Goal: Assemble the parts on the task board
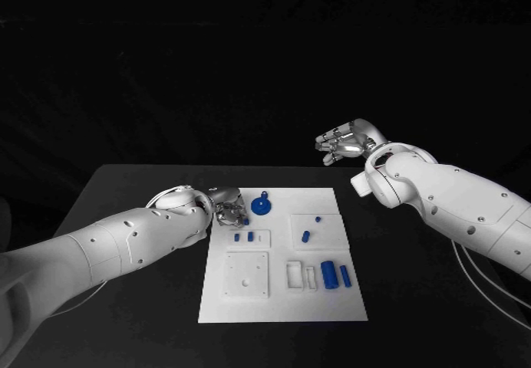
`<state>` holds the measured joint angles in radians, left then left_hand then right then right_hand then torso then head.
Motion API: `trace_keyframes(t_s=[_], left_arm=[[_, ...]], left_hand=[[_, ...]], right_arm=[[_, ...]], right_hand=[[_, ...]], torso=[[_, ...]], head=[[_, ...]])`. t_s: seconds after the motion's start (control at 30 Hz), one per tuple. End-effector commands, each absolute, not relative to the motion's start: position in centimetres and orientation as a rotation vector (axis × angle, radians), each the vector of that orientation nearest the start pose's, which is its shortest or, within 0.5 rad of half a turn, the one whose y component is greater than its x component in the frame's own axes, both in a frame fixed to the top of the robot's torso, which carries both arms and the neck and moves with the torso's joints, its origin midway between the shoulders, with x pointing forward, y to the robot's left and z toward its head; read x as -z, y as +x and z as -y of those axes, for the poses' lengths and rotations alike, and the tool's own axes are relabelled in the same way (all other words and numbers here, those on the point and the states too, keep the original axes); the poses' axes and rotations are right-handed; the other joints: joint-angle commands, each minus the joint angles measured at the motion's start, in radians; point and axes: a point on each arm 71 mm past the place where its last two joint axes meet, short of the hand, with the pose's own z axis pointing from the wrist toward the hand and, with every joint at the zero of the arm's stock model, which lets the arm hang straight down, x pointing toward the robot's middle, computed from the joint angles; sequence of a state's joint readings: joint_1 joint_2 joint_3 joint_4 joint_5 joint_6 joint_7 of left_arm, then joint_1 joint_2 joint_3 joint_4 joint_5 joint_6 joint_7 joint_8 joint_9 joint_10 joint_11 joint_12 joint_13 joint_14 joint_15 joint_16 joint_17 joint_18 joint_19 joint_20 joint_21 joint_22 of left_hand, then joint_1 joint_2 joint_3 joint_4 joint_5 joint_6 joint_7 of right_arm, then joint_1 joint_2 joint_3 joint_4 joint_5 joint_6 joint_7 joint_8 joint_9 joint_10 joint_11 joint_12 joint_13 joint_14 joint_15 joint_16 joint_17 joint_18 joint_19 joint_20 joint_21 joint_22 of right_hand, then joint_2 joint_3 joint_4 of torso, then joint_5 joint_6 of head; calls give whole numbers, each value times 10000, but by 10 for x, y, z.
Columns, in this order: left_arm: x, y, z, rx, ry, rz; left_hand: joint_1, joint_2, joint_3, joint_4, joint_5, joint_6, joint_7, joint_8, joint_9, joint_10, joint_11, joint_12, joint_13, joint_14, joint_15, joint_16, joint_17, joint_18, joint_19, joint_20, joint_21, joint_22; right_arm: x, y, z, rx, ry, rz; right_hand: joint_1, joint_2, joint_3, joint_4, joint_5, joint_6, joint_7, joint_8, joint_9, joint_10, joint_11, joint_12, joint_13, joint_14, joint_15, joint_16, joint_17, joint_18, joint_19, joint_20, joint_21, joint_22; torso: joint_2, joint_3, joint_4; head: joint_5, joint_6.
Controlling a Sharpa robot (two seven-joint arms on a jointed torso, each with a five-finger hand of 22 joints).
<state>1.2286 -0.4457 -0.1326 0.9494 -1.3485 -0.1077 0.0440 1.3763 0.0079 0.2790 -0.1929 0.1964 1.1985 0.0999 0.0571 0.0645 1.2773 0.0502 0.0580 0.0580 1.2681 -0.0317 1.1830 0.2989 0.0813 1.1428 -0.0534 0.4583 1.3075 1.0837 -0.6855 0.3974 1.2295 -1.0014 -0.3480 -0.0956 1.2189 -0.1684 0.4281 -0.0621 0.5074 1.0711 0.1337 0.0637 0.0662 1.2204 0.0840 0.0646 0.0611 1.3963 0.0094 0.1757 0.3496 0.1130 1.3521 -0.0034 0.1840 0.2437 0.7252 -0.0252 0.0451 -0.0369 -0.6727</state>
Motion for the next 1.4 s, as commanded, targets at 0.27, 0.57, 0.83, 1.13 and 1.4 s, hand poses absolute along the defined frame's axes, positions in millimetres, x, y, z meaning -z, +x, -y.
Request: trace_keyframes(t_s=[0.27,0.57,0.83,1.13,1.4], left_arm=[[240,561,-149,6012,2271,-19011],[237,563,-153,6037,2010,-18673],[232,568,-172,6002,1168,-18014],[206,571,-199,7636,-1234,-16116],[186,560,-206,9720,-3764,-15198]], left_hand=[[138,-132,18,-121,-69,-905,-17,37,-32,-44,9,2,11,-56,-2,-31,-33,134,-51,30,-38,218],[130,-348,180,-170,-118,-1903,-191,41,-28,-35,5,4,11,-66,-7,-72,-59,114,-39,20,-36,214],[173,-434,377,-160,-93,-1540,267,91,-12,-362,190,6,11,-212,103,-232,-143,196,-159,101,-27,238],[-13,-602,388,-35,-131,-1260,302,70,-18,-524,269,0,8,-589,175,-1943,-854,116,-697,219,-718,-85],[-123,-713,141,226,-234,-1308,321,65,-20,-706,327,14,12,-658,256,-3100,-1092,-12,-592,293,-1739,-711]], right_arm=[[123,564,245,-8818,6069,-14479],[126,564,246,-8767,5878,-14879],[139,559,245,-7764,3801,-16104],[168,549,243,-5489,772,-16675],[190,540,236,-4255,-695,-16675]], right_hand=[[-77,26,13,-37,21,19,-7,-13,2,11,-7,-34,-15,-18,33,15,-10,64,-77,-18,30,-22],[84,-9,-36,-200,-76,-20,14,-9,2,-73,4,-33,-16,213,-41,160,65,120,148,-91,205,47],[505,111,13,-931,-972,473,-140,-45,3,422,-244,-64,-23,941,-508,2115,2272,127,728,-626,2302,1696],[478,210,246,-1075,-1932,779,-265,-8,7,335,-280,-46,-14,825,-537,4029,4269,285,385,-627,4054,3548],[474,16,355,-932,-2410,730,-272,-9,3,111,-228,-46,-15,782,-510,4709,4606,363,489,-601,4365,4066]], torso=[[-7,-11,-6],[-11,-10,5],[-9,-9,-10],[-20,-1,1],[-20,-21,32]], head=[[-7,20],[-21,49],[-252,119],[-531,189],[-588,207]])
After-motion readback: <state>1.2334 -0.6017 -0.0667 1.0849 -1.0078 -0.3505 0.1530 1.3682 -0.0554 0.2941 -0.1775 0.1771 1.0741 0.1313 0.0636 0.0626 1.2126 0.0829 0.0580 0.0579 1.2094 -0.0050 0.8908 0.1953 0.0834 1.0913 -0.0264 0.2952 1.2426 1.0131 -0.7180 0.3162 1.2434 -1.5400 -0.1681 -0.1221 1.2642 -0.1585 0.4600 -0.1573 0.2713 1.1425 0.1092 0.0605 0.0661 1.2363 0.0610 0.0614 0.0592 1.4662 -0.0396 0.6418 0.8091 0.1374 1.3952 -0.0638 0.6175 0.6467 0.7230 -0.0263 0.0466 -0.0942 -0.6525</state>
